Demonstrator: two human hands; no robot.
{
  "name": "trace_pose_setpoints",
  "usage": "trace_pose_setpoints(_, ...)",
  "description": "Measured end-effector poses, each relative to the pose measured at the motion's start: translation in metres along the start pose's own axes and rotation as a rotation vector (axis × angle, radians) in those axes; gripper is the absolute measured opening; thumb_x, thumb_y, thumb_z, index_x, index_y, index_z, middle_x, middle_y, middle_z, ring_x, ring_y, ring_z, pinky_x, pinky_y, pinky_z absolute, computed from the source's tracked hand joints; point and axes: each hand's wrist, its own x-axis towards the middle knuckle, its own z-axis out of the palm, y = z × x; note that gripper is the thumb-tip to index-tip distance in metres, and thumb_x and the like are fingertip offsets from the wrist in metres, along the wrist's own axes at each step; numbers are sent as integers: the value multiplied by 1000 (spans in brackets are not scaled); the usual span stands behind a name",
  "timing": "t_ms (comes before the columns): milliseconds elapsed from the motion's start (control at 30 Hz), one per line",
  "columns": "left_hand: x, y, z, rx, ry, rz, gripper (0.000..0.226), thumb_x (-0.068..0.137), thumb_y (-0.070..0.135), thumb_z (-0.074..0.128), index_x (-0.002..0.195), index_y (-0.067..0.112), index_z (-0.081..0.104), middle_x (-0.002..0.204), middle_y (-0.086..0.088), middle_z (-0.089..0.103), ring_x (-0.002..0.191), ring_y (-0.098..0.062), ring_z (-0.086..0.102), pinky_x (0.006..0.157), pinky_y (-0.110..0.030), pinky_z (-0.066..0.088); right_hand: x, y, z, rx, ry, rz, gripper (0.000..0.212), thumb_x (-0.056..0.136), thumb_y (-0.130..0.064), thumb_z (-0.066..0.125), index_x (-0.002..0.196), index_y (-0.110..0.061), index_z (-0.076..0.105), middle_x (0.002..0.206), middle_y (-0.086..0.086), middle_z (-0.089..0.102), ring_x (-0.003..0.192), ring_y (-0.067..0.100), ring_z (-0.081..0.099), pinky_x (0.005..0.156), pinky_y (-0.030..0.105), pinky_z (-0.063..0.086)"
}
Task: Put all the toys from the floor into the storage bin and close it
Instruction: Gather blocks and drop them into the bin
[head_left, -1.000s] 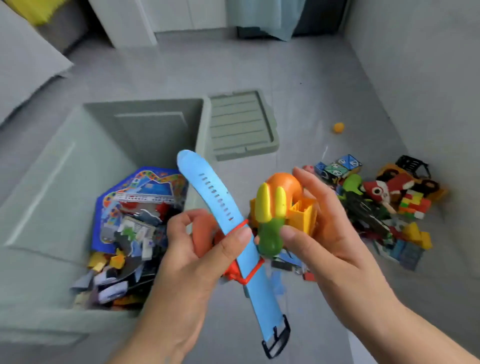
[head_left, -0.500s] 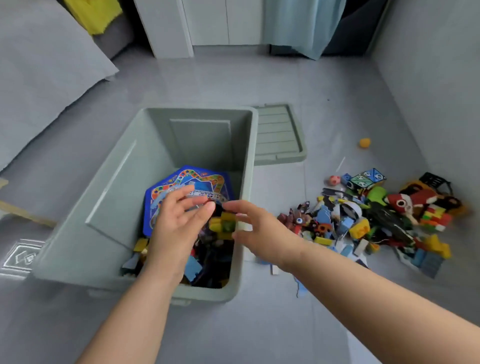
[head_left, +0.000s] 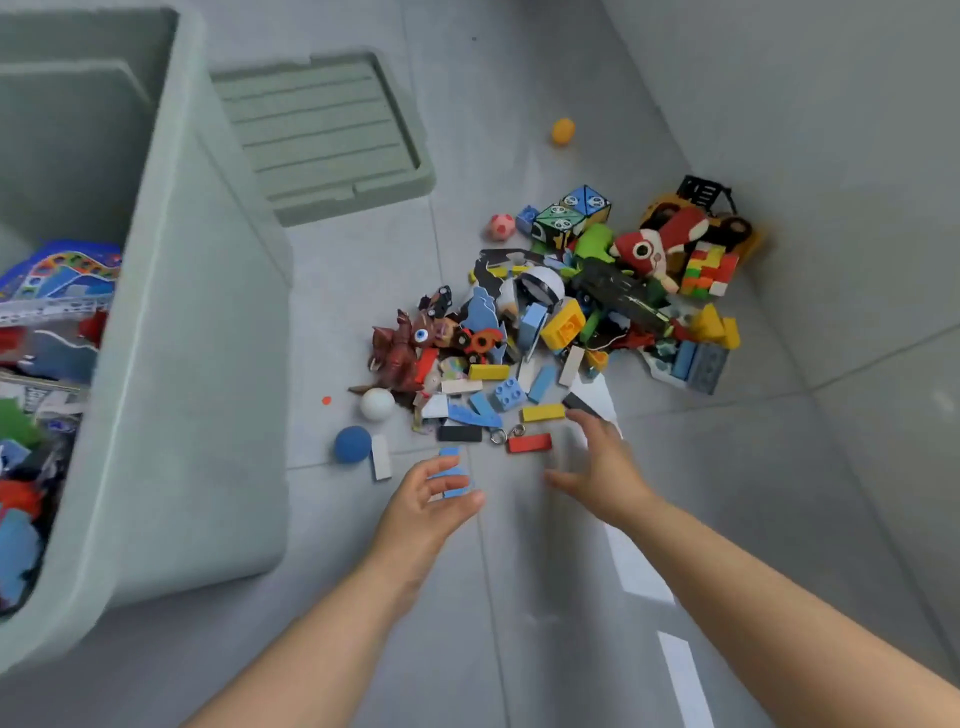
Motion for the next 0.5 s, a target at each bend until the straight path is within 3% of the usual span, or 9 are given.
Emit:
trace_pose_setpoints(133,26,-26,-7,-1,81,27,46,71,14,79,109,24,55,107,2,60,90,-8,59,75,-12,48,32,-11,32,-245,-38,-188,91,79,-36,69,146,-33,7,154,-2,11,139,27,15,103,42,37)
trace_pose_setpoints(200,34,-34,-7,52,140,67,46,77,4,73,113,23,52,112,0,57,93,-11,55,70,-10,45,40,-15,44,-278,4,-237,83,83,-40,63,146,-33,9,151,-2,21,136,26,21,97,42,42)
trace_pose_setpoints(333,47,-41,-2,76,149,105,57,76,-2,71,117,28,46,119,4,50,89,-8,53,66,-6,47,44,-11,55,-75,125,-219,61,84,-36,64,134,-27,30,126,-1,49,114,21,43,86,36,44)
trace_pose_setpoints(433,54,-37,2,0,129,115,55,78,1,71,119,28,48,116,5,55,80,-4,58,69,-11,49,34,-2,53,98,107,-160,61,81,-30,69,130,-26,32,109,-8,48,101,14,49,84,26,42)
trace_pose_setpoints(500,55,-34,7,-95,118,84,42,83,8,67,119,24,51,111,3,60,84,-8,61,70,-14,49,19,-2,49,237,131,-178,51,81,-26,70,121,-26,38,103,-10,49,91,4,51,79,17,44)
